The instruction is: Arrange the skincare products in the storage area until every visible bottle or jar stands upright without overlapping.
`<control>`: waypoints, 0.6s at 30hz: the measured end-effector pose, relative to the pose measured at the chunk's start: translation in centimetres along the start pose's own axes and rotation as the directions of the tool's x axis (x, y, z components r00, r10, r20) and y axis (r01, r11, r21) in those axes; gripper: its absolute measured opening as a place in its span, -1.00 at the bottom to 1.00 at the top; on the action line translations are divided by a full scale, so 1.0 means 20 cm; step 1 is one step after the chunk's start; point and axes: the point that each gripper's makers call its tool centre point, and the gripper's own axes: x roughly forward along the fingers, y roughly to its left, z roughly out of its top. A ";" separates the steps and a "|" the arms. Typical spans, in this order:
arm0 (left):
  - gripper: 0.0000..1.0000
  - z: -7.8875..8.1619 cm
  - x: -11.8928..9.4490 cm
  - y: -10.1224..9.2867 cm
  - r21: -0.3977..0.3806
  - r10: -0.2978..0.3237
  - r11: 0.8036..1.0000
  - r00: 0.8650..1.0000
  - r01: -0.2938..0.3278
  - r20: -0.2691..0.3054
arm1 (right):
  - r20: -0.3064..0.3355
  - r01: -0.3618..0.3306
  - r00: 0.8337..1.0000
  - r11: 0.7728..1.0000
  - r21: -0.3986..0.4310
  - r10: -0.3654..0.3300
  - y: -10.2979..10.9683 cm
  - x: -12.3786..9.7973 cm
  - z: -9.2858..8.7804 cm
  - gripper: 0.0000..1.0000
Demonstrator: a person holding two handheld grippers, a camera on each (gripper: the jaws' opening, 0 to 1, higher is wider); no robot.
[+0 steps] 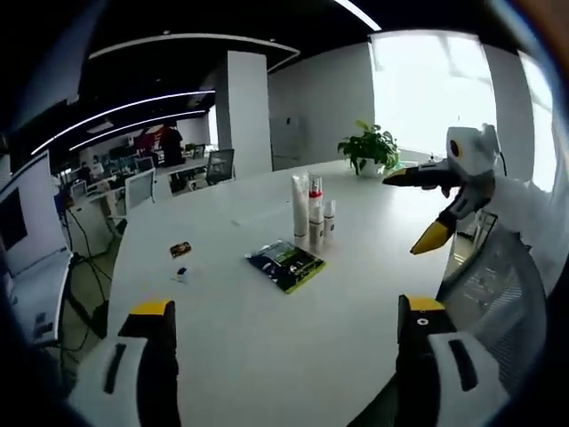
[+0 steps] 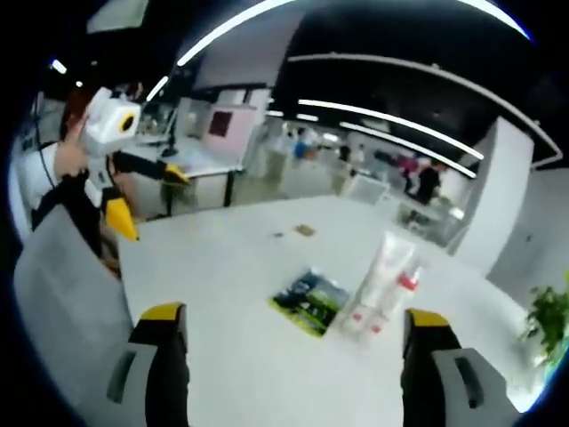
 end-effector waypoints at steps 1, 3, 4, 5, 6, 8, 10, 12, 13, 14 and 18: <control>0.99 0.00 0.01 0.00 -0.001 -0.001 1.000 1.000 0.001 0.001 | -0.008 -0.002 1.000 1.000 -0.008 0.002 0.00 0.00 -0.01 0.99; 0.99 0.01 0.01 0.00 -0.002 -0.006 1.000 1.000 0.006 0.012 | -0.024 -0.013 1.000 1.000 -0.012 0.013 0.01 0.01 -0.02 0.99; 0.99 0.01 0.02 -0.01 0.001 -0.010 1.000 1.000 0.010 0.011 | -0.017 -0.023 1.000 1.000 -0.008 0.023 0.01 0.01 -0.02 0.99; 0.99 0.01 0.02 -0.01 0.007 -0.013 1.000 1.000 0.013 -0.005 | -0.007 -0.027 1.000 1.000 -0.004 0.027 0.01 0.02 -0.02 0.99; 0.99 0.01 0.02 0.00 0.027 -0.007 1.000 1.000 0.007 -0.017 | 0.004 -0.027 1.000 1.000 0.007 0.027 0.00 0.02 -0.01 0.99; 0.99 0.03 0.03 0.02 0.038 0.004 0.999 1.000 -0.004 -0.010 | 0.012 -0.030 0.999 0.999 0.015 0.029 -0.01 0.01 -0.01 0.99; 0.99 0.02 0.04 0.04 0.007 0.014 1.000 0.999 -0.014 -0.038 | 0.012 -0.029 1.000 0.999 0.029 0.029 -0.03 0.01 -0.01 0.99; 0.99 0.06 0.04 0.05 0.010 0.026 1.000 1.000 -0.026 0.014 | 0.016 -0.024 1.000 0.999 0.034 0.023 -0.05 0.01 -0.02 0.99; 0.99 0.06 0.04 0.05 0.012 0.021 1.000 1.000 -0.021 0.020 | 0.010 -0.023 1.000 0.999 0.035 0.022 -0.06 0.01 -0.03 0.99; 0.99 0.05 0.03 0.05 0.007 0.020 1.000 1.000 -0.020 0.003 | 0.006 -0.024 1.000 0.999 0.034 0.024 -0.07 0.01 -0.04 0.99; 0.99 0.05 0.01 0.08 0.039 0.063 0.997 0.998 -0.063 -0.009 | 0.025 -0.042 0.999 0.998 0.041 0.041 -0.08 0.01 -0.05 0.99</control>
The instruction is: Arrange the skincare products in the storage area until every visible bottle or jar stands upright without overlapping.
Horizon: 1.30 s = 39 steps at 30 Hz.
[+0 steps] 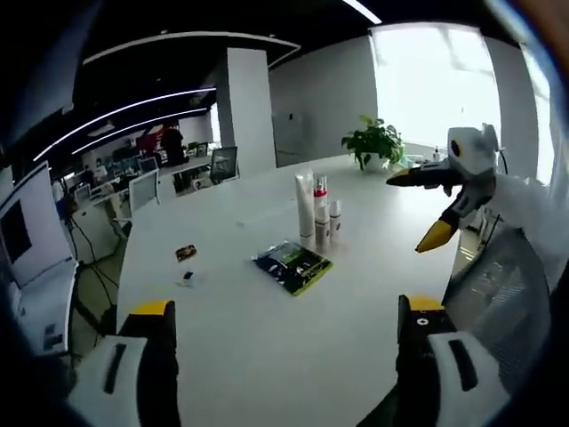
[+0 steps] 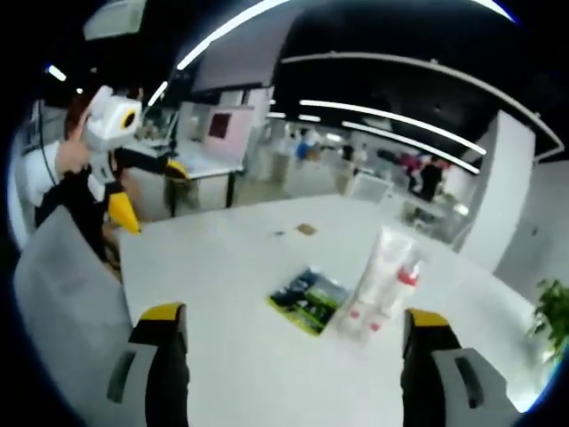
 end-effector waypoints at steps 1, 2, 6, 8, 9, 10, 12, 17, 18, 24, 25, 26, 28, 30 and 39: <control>0.99 -0.01 0.00 0.01 -0.008 0.009 1.000 1.000 -0.009 -0.012 | -0.005 -0.003 1.000 1.000 -0.006 0.003 0.00 0.00 -0.01 0.99; 0.99 -0.01 0.00 0.01 -0.011 0.014 1.000 1.000 -0.014 -0.018 | -0.006 -0.001 1.000 1.000 -0.013 0.001 -0.01 0.00 -0.01 0.99; 0.99 -0.01 -0.02 0.02 -0.003 0.039 0.999 0.999 -0.039 -0.021 | 0.004 -0.007 1.000 1.000 -0.015 0.007 -0.03 -0.02 -0.02 0.99; 0.99 0.00 -0.02 0.03 -0.016 0.053 0.998 0.999 -0.053 -0.002 | 0.009 -0.011 1.000 1.000 -0.015 0.012 -0.03 -0.01 -0.01 0.99; 0.99 0.00 -0.02 0.04 -0.022 0.059 0.998 0.998 -0.059 0.001 | 0.009 -0.012 1.000 1.000 -0.020 0.012 -0.03 -0.01 -0.01 0.99; 0.99 0.00 -0.02 0.04 -0.023 0.062 0.998 0.998 -0.062 -0.002 | 0.009 -0.011 1.000 1.000 -0.022 0.011 -0.03 -0.01 -0.01 0.99; 0.99 -0.01 -0.02 0.05 -0.018 0.062 0.998 0.998 -0.062 -0.011 | 0.011 -0.010 1.000 1.000 -0.025 0.010 -0.03 0.00 -0.01 0.99; 0.99 0.00 -0.02 0.09 -0.018 0.064 0.998 0.998 -0.064 -0.006 | 0.005 -0.003 1.000 1.000 -0.024 0.003 -0.03 0.00 -0.01 0.99; 0.99 0.00 -0.01 0.09 -0.016 0.063 0.998 0.998 -0.063 -0.008 | 0.003 -0.001 1.000 1.000 -0.023 0.001 -0.03 0.00 -0.01 0.99; 0.99 -0.01 0.01 0.12 -0.007 0.023 1.000 1.000 -0.023 -0.005 | 0.007 0.019 1.000 1.000 -0.009 -0.018 -0.02 0.01 0.01 0.99; 0.99 -0.01 0.01 0.11 -0.002 0.012 1.000 1.000 -0.012 -0.005 | 0.002 0.023 1.000 1.000 -0.007 -0.023 -0.02 0.01 0.01 0.99; 0.99 -0.02 0.01 0.12 0.000 0.004 1.000 1.000 -0.004 -0.008 | -0.007 0.031 0.999 0.999 -0.010 -0.031 -0.02 0.02 0.01 0.99; 0.99 -0.05 0.03 0.17 -0.005 -0.010 1.000 1.000 0.010 -0.015 | -0.018 0.048 0.999 0.998 -0.031 -0.049 -0.02 0.03 0.02 0.99; 0.99 -0.04 0.03 0.17 -0.007 -0.022 1.000 1.000 0.022 -0.011 | -0.028 0.057 0.998 0.998 -0.037 -0.058 -0.01 0.04 0.04 0.99; 0.99 -0.04 0.05 0.27 -0.001 -0.062 0.998 0.998 0.062 0.008 | -0.038 0.059 0.997 0.994 -0.087 -0.062 0.05 0.19 0.15 0.99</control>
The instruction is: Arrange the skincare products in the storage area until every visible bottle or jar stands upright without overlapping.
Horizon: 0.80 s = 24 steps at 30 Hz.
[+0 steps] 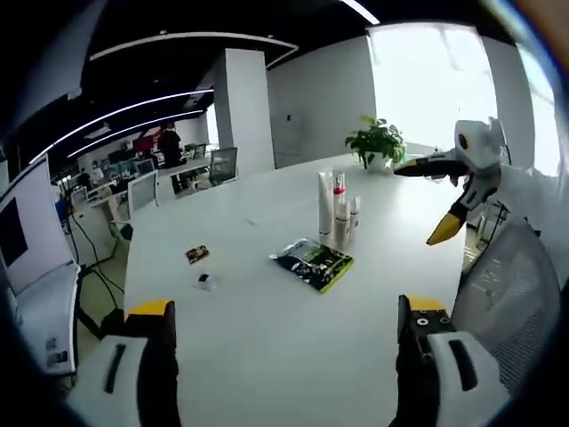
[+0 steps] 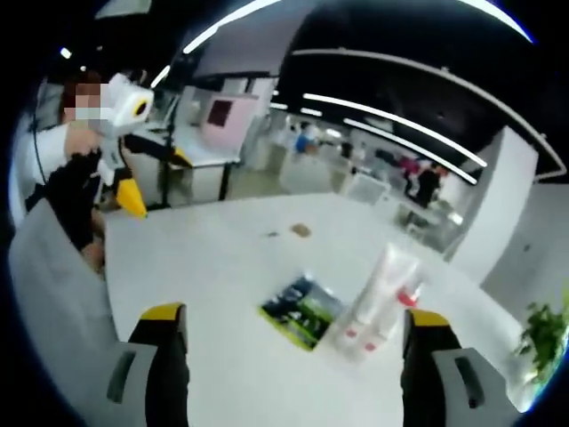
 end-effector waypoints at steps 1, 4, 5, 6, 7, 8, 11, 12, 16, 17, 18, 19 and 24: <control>0.99 -0.01 0.01 0.01 -0.001 -0.006 1.000 1.000 0.006 -0.003 | 0.002 0.002 1.000 1.000 0.001 -0.002 0.01 0.02 0.01 0.99; 0.99 -0.04 0.02 0.05 0.003 -0.019 1.000 1.000 0.019 -0.019 | -0.001 -0.003 1.000 1.000 0.001 0.003 0.03 0.07 0.03 0.99; 0.99 -0.04 0.02 0.05 0.006 -0.021 1.000 1.000 0.021 -0.019 | -0.007 -0.010 1.000 1.000 0.001 0.010 0.05 0.09 0.04 0.99; 0.99 -0.04 0.02 0.06 0.006 -0.022 1.000 1.000 0.022 -0.019 | -0.012 -0.014 1.000 1.000 -0.001 0.014 0.05 0.10 0.04 0.99; 0.99 -0.04 0.02 0.09 0.003 -0.024 1.000 1.000 0.024 -0.017 | -0.015 -0.018 1.000 1.000 -0.003 0.018 0.06 0.12 0.04 0.99; 0.99 -0.05 0.02 0.10 0.000 -0.025 1.000 1.000 0.025 -0.016 | -0.016 -0.024 1.000 1.000 -0.008 0.024 0.07 0.14 0.05 0.99; 0.99 -0.06 0.02 0.14 -0.005 -0.024 1.000 1.000 0.024 -0.015 | -0.019 -0.037 0.999 0.999 -0.010 0.037 0.09 0.19 0.07 0.99; 0.99 -0.06 0.02 0.15 -0.009 -0.025 1.000 1.000 0.025 -0.015 | -0.020 -0.040 0.999 0.999 -0.015 0.039 0.10 0.21 0.08 0.99; 0.99 -0.09 0.04 0.19 -0.019 -0.034 0.999 0.999 0.033 -0.022 | -0.019 -0.054 0.998 0.998 -0.028 0.054 0.11 0.27 0.12 0.99; 0.99 -0.09 0.05 0.20 -0.021 -0.035 0.999 0.999 0.035 -0.022 | -0.015 -0.057 0.998 0.998 -0.031 0.056 0.11 0.29 0.13 0.99; 0.99 -0.11 0.06 0.21 -0.024 -0.040 0.999 0.999 0.040 -0.024 | -0.015 -0.058 0.998 0.998 -0.033 0.057 0.11 0.30 0.14 0.99; 0.99 -0.11 0.07 0.21 -0.026 -0.045 0.999 0.999 0.044 -0.028 | -0.015 -0.059 0.998 0.998 -0.038 0.058 0.11 0.32 0.15 0.99; 0.99 -0.14 0.12 0.25 -0.041 -0.058 0.998 0.998 0.056 -0.035 | -0.009 -0.071 0.997 0.997 -0.027 0.070 0.11 0.40 0.17 0.99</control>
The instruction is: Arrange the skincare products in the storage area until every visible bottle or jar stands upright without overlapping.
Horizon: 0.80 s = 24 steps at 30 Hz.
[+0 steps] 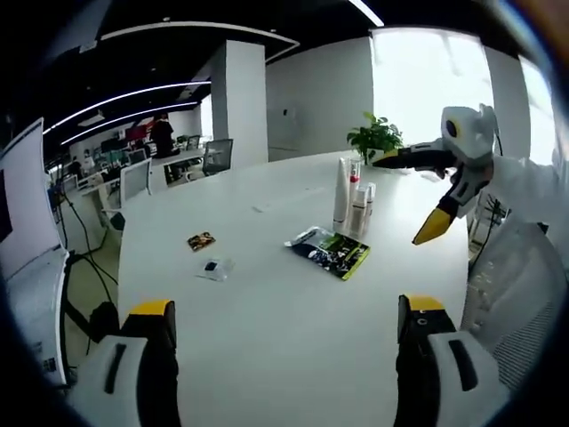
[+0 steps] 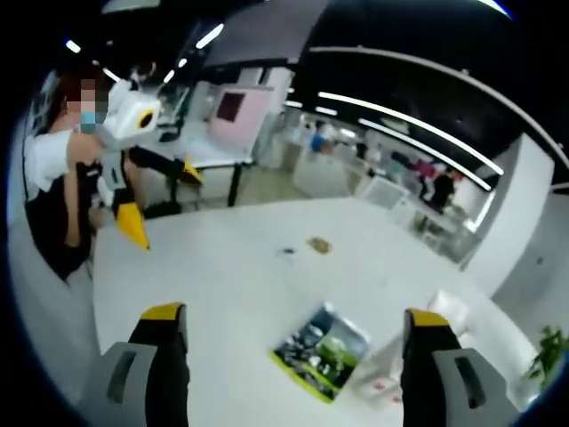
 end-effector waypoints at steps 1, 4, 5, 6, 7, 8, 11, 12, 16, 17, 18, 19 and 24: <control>0.99 -0.01 0.01 0.02 0.001 -0.007 1.000 1.000 0.007 -0.003 | -0.002 -0.004 1.000 1.000 0.006 0.004 0.00 0.02 0.00 0.99; 0.99 -0.02 0.04 0.03 -0.003 -0.017 1.000 1.000 0.017 -0.007 | -0.005 -0.011 1.000 1.000 0.024 0.011 0.00 0.08 0.00 0.99; 0.99 -0.02 0.04 0.03 -0.004 -0.019 1.000 1.000 0.019 -0.007 | -0.005 -0.017 1.000 0.999 0.032 0.017 0.00 0.10 0.00 0.99; 0.99 -0.02 0.05 0.04 -0.007 -0.021 1.000 1.000 0.021 -0.008 | -0.004 -0.017 1.000 0.999 0.037 0.017 0.00 0.11 0.00 0.99; 0.99 -0.02 0.05 0.04 -0.009 -0.022 1.000 1.000 0.022 -0.009 | -0.001 -0.018 1.000 0.999 0.041 0.018 -0.01 0.13 0.00 0.99; 0.99 -0.02 0.06 0.05 -0.011 -0.023 1.000 1.000 0.023 -0.008 | 0.001 -0.022 1.000 0.999 0.044 0.022 0.00 0.15 0.01 0.99; 0.99 -0.03 0.06 0.06 -0.015 -0.031 0.999 1.000 0.031 -0.006 | 0.007 -0.030 1.000 0.998 0.047 0.030 -0.01 0.20 0.03 0.97; 0.99 -0.03 0.07 0.06 -0.015 -0.032 0.999 0.999 0.032 -0.006 | 0.001 -0.041 0.999 0.998 0.055 0.041 0.00 0.23 0.03 0.90; 0.99 -0.04 0.07 0.10 -0.024 -0.029 0.999 1.000 0.029 -0.006 | 0.013 -0.071 0.997 0.994 0.086 0.070 0.01 0.31 0.05 0.64; 0.99 -0.04 0.08 0.09 -0.026 -0.028 0.999 1.000 0.028 -0.004 | 0.017 -0.073 0.997 0.994 0.086 0.072 0.01 0.34 0.06 0.65; 0.99 -0.04 0.08 0.10 -0.026 -0.028 0.999 1.000 0.028 -0.003 | 0.014 -0.074 0.997 0.994 0.085 0.073 0.02 0.36 0.06 0.66; 0.99 -0.05 0.08 0.10 -0.027 -0.027 0.999 1.000 0.027 -0.004 | 0.013 -0.074 0.997 0.994 0.083 0.073 0.02 0.37 0.06 0.65; 0.99 -0.07 0.08 0.11 -0.033 -0.029 0.999 0.999 0.029 -0.016 | 0.005 -0.099 0.995 0.992 0.079 0.099 0.04 0.48 0.07 0.57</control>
